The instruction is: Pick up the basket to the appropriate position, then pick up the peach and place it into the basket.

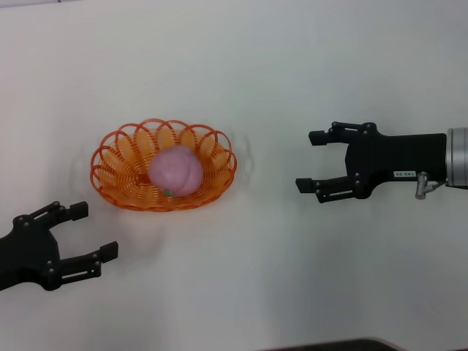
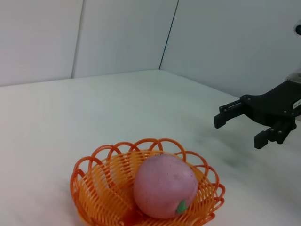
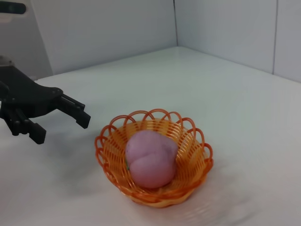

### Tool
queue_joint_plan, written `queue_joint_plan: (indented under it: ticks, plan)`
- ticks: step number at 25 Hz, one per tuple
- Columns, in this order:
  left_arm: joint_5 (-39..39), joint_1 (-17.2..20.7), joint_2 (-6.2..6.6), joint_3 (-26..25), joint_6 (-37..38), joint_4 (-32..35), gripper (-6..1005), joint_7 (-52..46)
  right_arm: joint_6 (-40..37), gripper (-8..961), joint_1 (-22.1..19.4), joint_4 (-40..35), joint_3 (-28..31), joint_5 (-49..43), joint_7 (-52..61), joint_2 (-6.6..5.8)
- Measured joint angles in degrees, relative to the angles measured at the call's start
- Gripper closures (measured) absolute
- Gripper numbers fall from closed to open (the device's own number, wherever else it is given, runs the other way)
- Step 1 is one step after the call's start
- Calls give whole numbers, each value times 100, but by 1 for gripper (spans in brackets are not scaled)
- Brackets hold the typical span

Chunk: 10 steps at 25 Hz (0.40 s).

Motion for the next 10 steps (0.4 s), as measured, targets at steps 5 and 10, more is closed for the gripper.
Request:
queue_joint_plan:
  ticks: [5, 10]
  plan:
    - [-5, 9, 0, 0, 12, -2, 79, 0, -26, 15, 5, 0, -16, -2, 0, 8]
    - [20, 15, 0, -4, 113, -2, 79, 0, -356, 15, 20, 2, -122, -54, 26, -20]
